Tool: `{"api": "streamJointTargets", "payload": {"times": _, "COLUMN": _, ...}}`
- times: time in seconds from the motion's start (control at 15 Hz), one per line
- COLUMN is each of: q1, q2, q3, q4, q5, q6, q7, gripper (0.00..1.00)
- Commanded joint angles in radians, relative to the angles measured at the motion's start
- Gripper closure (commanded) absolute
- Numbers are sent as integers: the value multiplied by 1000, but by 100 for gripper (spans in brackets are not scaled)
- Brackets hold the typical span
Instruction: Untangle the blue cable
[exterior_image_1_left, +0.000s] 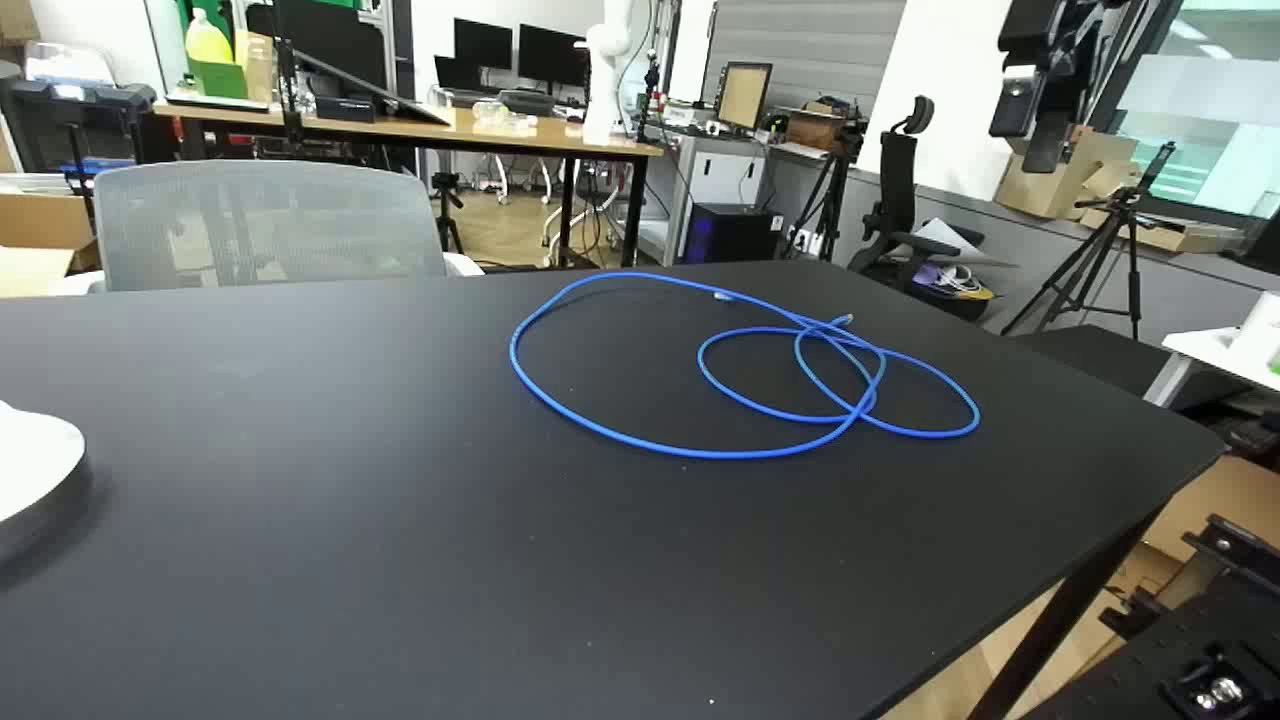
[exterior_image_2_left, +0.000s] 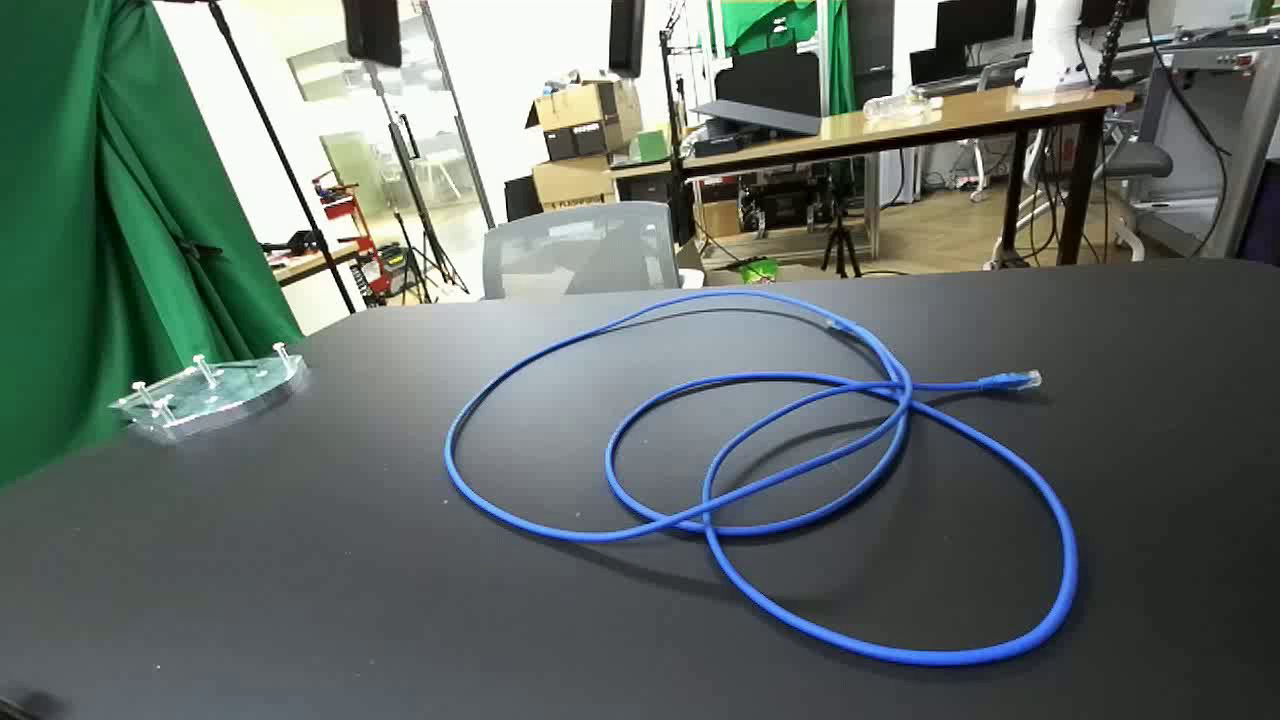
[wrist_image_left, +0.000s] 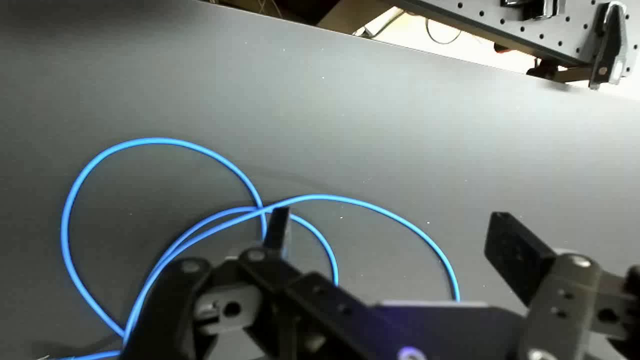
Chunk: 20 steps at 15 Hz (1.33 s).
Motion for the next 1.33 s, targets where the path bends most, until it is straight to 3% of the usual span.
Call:
{"api": "streamJointTargets", "payload": {"times": 0.0, "q1": -39, "q2": 4, "q3": 38, "q4": 2, "q5": 10, "q6": -2, "q7": -8, "gripper": 0}}
{"api": "streamJointTargets", "payload": {"times": 0.8, "q1": -47, "q2": 12, "q3": 44, "q4": 6, "q5": 2, "q6": 11, "q7": 21, "gripper": 0}}
{"api": "streamJointTargets", "payload": {"times": 1.27, "q1": -148, "q2": 178, "q3": 37, "q4": 90, "q5": 28, "q6": 293, "q7": 197, "gripper": 0}}
